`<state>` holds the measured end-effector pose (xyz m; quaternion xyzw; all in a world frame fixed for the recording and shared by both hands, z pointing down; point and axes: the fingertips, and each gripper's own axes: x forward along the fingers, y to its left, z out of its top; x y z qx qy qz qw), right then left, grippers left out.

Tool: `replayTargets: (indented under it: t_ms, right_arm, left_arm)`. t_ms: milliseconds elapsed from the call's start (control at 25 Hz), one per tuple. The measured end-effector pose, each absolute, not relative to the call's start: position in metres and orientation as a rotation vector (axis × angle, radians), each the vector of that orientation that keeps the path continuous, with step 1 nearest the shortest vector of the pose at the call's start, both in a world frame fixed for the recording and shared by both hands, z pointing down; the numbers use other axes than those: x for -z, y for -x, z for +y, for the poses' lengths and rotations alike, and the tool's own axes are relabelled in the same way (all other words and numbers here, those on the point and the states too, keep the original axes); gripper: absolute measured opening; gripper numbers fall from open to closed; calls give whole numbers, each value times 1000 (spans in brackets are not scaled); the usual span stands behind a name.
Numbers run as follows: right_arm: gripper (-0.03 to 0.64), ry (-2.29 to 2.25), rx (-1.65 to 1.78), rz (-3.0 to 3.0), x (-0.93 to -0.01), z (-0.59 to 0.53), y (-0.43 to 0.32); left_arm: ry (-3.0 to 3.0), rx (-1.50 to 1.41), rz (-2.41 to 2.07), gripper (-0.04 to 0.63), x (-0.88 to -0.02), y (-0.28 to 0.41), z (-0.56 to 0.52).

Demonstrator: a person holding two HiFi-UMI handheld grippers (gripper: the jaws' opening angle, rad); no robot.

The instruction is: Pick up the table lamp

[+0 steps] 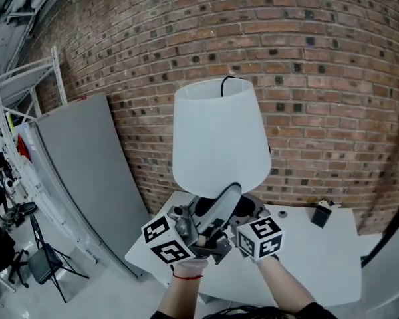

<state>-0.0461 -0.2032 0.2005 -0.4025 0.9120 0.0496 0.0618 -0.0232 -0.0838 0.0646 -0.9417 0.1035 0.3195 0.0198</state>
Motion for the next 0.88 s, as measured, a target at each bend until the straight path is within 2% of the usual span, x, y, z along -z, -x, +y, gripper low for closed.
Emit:
replayTargets:
  t_ms: [880]
  right_arm:
    - [147, 1240, -149, 2742, -200, -201, 50]
  left_arm:
    - [2925, -990, 331, 14, -66, 31, -80]
